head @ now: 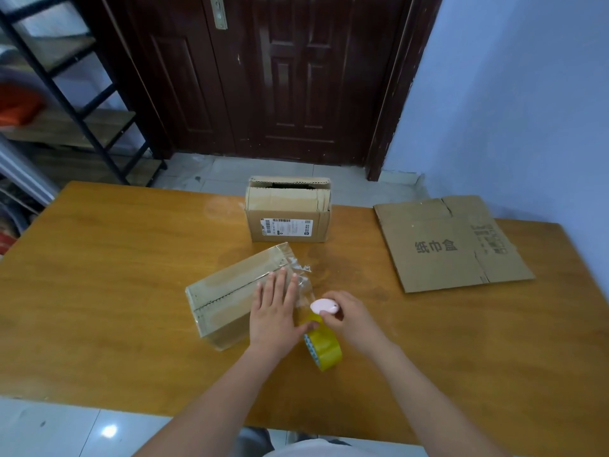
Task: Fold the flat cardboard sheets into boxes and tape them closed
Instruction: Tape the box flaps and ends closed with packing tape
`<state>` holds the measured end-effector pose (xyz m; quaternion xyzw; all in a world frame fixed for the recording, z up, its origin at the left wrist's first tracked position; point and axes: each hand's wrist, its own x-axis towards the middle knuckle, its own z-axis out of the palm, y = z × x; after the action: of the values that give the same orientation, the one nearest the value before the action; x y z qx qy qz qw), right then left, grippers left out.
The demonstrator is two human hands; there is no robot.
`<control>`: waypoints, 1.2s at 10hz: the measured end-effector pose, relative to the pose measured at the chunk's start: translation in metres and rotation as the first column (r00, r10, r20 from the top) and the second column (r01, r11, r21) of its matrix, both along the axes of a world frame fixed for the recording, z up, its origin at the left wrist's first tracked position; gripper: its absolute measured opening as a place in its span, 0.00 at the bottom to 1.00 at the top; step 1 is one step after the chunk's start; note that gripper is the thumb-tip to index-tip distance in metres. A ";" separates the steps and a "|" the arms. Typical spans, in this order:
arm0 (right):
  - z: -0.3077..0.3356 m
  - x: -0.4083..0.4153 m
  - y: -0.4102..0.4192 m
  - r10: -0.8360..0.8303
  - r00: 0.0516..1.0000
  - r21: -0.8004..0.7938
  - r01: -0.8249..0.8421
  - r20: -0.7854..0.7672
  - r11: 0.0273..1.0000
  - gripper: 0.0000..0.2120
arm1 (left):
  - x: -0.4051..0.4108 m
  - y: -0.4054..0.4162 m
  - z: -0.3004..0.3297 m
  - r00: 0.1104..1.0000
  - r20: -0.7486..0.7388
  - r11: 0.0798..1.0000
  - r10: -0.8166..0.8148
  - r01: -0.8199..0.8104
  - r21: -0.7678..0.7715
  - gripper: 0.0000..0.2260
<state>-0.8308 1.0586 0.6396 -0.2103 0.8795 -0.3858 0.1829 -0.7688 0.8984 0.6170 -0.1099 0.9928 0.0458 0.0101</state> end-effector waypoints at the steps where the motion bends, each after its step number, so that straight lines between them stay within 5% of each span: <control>1: -0.003 0.000 -0.005 0.005 1.000 0.003 -0.005 -0.014 1.000 0.14 | 0.000 0.001 0.001 1.000 -0.011 1.000 -0.005 0.006 0.012 0.47; 12: -0.012 -0.008 -0.013 -0.035 0.999 0.083 0.037 -0.026 0.996 0.17 | -0.001 -0.003 0.000 0.999 0.050 0.999 -0.017 0.014 0.049 0.43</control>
<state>-0.8388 1.0452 0.6276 -0.1914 0.9005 -0.3496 0.1738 -0.7701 0.8957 0.6171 -0.1032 0.9917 0.0668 0.0382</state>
